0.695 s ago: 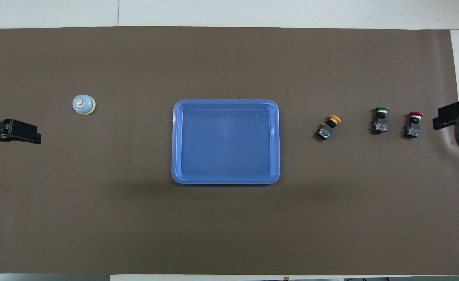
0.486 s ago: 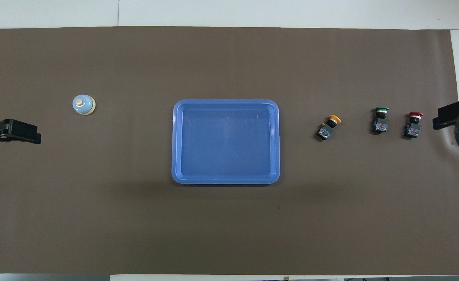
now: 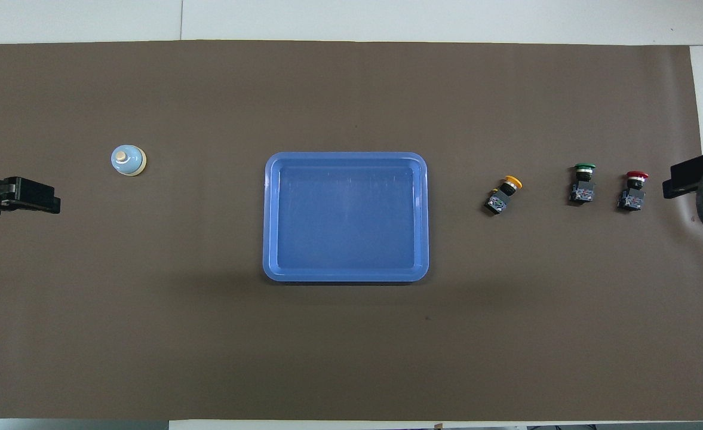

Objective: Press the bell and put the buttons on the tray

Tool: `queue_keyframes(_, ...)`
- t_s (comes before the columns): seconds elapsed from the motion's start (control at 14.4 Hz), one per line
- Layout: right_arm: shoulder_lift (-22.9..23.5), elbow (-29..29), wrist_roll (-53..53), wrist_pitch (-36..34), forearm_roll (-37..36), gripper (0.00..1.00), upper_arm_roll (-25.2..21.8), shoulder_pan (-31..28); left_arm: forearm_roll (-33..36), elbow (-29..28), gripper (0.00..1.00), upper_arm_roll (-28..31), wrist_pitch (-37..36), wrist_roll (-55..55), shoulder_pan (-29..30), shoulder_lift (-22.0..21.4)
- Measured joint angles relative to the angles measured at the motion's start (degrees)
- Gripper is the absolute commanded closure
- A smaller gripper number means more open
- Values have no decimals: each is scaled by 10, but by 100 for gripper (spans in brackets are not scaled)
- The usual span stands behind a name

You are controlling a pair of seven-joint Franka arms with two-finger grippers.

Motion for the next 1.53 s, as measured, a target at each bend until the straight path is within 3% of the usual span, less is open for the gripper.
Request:
queue_keyframes(0.21, 0, 0, 0, 0, 0, 0, 0, 0, 0, -20, 100, 0, 65, 0, 0, 23)
queue_keyframes(0.63, 0, 0, 0, 0, 0, 0, 0, 0, 9, -21, 100, 4, 220, 0, 3, 162)
queue_keyframes(0.9, 0, 0, 0, 0, 0, 0, 0, 0, 10, -4, 100, 8, 276, 1, 16, 228)
queue_keyframes(1.53, 0, -1, 0, 0, 0, 0, 0, 0, 10, 5, 100, 7, 335, 1, 17, 282)
